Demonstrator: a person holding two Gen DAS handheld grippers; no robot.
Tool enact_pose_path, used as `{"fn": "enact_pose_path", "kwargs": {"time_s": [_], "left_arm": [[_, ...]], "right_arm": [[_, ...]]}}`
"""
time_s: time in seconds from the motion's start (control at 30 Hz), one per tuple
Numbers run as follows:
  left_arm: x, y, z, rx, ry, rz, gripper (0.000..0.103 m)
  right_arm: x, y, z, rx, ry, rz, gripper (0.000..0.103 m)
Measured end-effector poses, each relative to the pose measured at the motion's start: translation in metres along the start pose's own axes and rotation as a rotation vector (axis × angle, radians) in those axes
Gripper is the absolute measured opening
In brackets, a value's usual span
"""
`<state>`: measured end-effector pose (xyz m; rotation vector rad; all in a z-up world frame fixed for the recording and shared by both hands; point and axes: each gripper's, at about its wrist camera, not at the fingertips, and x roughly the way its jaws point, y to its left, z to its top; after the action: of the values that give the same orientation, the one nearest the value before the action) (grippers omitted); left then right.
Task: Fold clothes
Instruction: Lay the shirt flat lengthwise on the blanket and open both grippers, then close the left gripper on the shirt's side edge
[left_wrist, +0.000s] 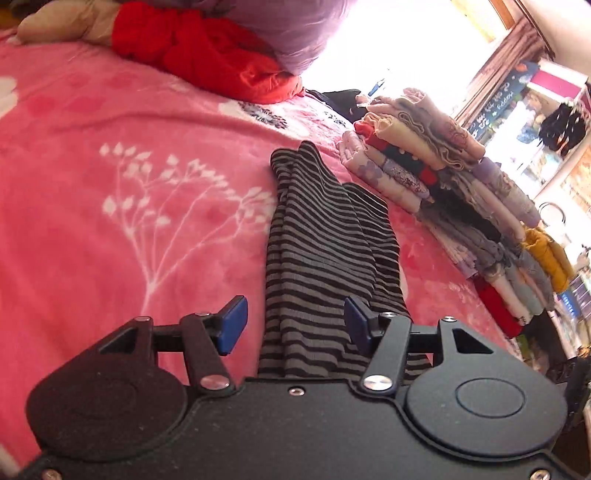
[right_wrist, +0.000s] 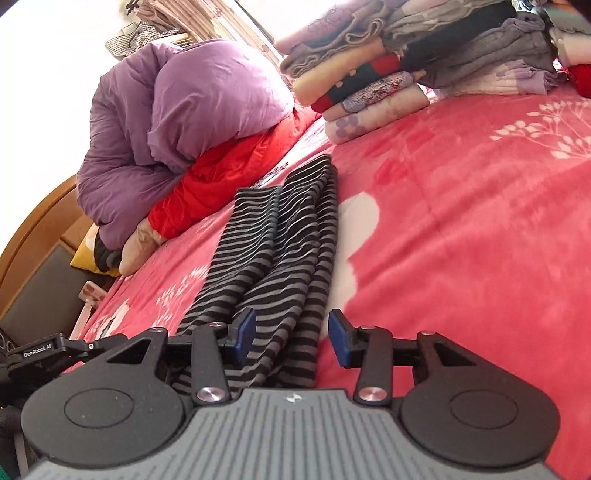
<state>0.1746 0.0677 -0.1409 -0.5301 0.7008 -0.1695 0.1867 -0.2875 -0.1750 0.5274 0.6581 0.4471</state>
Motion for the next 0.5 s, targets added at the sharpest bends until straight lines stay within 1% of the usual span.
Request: {"fn": "enact_pose_path", "kwargs": {"time_s": [0.13,0.2,0.33,0.5], "left_arm": [[0.028,-0.005,0.033,0.046,0.001,0.003,0.057],[0.042,-0.009,0.049,0.07,0.001,0.006,0.057],[0.073,-0.018,0.082,0.105,0.005,0.023,0.056],[0.113,-0.024,0.112,0.146,0.014,0.053,0.056]], "right_arm": [[0.01,-0.014,0.013,0.018,-0.01,-0.01,0.049],[0.014,-0.019,0.019,0.024,-0.017,-0.004,0.054],[0.026,-0.022,0.028,0.003,-0.013,0.007,0.056],[0.047,-0.024,0.034,-0.003,0.006,0.017,0.057]]}}
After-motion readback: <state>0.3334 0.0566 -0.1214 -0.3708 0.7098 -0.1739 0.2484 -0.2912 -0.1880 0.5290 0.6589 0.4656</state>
